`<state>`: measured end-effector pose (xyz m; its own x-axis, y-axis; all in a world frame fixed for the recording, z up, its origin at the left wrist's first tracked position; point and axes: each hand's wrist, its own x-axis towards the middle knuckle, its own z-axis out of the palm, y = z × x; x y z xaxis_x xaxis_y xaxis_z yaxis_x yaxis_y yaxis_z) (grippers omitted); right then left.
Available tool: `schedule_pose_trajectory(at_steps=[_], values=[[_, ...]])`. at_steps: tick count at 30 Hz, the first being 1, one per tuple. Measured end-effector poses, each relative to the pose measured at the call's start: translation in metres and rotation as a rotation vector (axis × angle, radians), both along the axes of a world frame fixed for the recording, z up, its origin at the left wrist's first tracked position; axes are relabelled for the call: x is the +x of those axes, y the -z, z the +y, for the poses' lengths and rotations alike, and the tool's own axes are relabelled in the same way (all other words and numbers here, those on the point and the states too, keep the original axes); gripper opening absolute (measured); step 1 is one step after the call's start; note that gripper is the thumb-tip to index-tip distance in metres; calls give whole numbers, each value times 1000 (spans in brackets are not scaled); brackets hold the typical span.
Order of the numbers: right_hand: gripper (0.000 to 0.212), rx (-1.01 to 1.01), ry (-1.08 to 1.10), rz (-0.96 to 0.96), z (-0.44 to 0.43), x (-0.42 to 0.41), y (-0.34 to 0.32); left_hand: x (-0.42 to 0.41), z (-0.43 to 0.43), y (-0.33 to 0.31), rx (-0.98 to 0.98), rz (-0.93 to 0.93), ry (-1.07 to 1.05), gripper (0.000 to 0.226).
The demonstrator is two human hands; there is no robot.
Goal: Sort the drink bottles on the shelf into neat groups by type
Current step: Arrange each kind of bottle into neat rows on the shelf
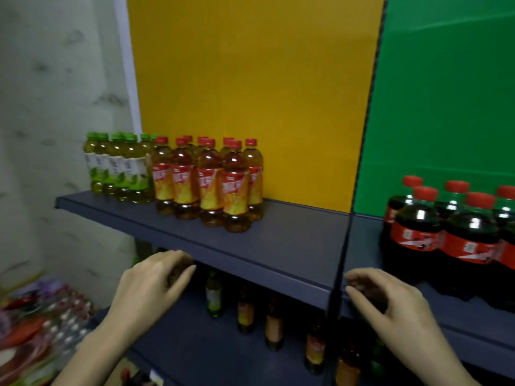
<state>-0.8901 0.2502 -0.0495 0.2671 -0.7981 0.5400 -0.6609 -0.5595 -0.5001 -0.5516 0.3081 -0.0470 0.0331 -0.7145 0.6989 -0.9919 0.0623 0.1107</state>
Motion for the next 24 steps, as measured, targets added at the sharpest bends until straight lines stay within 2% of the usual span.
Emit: schedule_pose_trajectory(at_steps=[6, 13, 17, 21, 24], values=[[20, -24, -27, -22, -14, 106, -3, 88, -1, -1, 27, -22, 7, 29], [19, 8, -18, -58, -48, 174, -19, 153, -43, -1, 34, 134, 89, 25], [32, 55, 7, -78, -77, 196, -27, 178, -85, -6, 17, 282, 177, 48], [53, 120, 56, -140, -107, 214, -36, 197, -135, -15, -15, 356, 222, 50], [63, 127, 70, -177, -123, 224, -43, 208, -166, -24, -29, 410, 261, 62]])
